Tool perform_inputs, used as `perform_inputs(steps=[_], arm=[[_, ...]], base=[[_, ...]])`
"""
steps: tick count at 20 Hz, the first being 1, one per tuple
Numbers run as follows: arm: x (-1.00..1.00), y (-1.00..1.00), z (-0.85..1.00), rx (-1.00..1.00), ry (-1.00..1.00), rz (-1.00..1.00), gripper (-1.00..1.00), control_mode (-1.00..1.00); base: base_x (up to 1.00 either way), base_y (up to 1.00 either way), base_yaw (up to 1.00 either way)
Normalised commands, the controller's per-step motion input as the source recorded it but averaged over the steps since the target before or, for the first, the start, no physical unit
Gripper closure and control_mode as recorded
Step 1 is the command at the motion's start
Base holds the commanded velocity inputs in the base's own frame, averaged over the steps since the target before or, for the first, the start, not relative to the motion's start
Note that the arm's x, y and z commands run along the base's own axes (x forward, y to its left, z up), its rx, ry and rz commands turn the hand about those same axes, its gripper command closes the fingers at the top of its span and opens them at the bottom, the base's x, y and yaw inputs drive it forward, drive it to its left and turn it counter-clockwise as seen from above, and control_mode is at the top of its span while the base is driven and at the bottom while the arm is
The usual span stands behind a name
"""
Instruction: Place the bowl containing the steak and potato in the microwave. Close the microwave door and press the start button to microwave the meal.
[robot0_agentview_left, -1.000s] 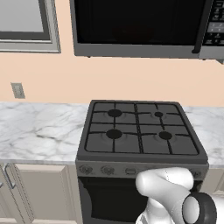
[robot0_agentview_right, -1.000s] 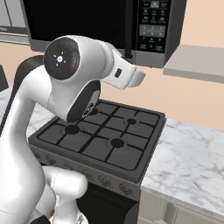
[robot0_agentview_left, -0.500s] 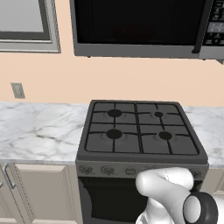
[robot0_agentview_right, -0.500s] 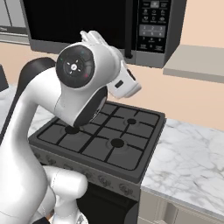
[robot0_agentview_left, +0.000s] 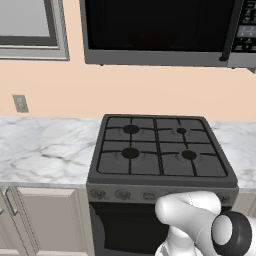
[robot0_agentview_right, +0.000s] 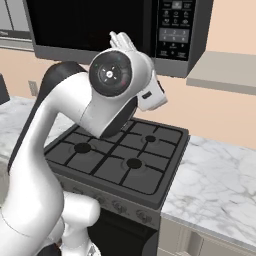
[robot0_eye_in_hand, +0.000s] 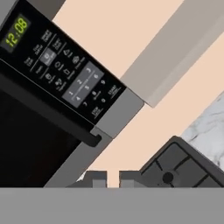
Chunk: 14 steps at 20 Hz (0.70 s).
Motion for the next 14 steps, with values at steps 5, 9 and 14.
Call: perform_inputs(steps=[5,9,14], arm=[[0.39,-0.24,0.00,0.03,0.00,-0.01,1.00,-1.00],[0.43,-0.03,0.00,0.01,0.00,-0.03,1.00,-1.00],[0.34,-0.13,0.00,0.05,-0.07,-0.01,1.00,-1.00]], base=[[0.00,0.00,0.00],[0.00,0.00,0.00],[0.00,0.00,0.00]])
